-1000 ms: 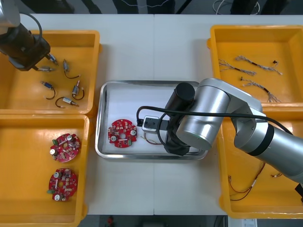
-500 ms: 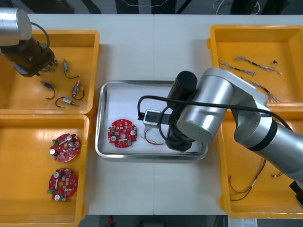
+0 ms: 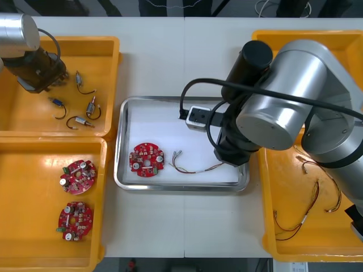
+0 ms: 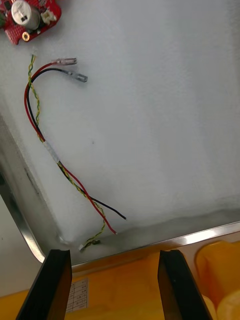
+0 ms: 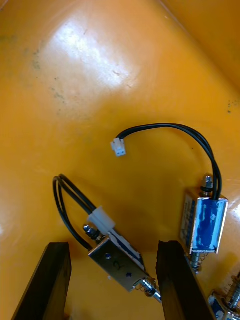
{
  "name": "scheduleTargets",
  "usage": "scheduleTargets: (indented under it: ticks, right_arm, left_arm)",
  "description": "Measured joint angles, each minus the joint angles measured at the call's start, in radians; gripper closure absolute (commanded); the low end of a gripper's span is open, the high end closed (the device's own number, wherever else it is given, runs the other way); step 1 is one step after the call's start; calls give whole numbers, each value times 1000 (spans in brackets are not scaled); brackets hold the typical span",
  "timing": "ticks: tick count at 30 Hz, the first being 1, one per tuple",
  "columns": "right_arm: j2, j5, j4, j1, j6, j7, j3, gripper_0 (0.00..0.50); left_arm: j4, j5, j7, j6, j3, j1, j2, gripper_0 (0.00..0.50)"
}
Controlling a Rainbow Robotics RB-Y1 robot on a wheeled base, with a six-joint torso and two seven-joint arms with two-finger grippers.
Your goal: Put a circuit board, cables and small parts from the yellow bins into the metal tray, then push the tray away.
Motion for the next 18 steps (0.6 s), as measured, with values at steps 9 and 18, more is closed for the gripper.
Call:
scheduleTargets:
  ticks: [9,18]
  right_arm:
    - [2,-3,-77,0,1,-24,-149,0]
    - [-9,-13,-80,0,2,-147,-252,0]
  left_arm:
    - [1,3,0,-59,-18,0,-11,500]
    - [-1,10,0,-59,-50,0,-11,500]
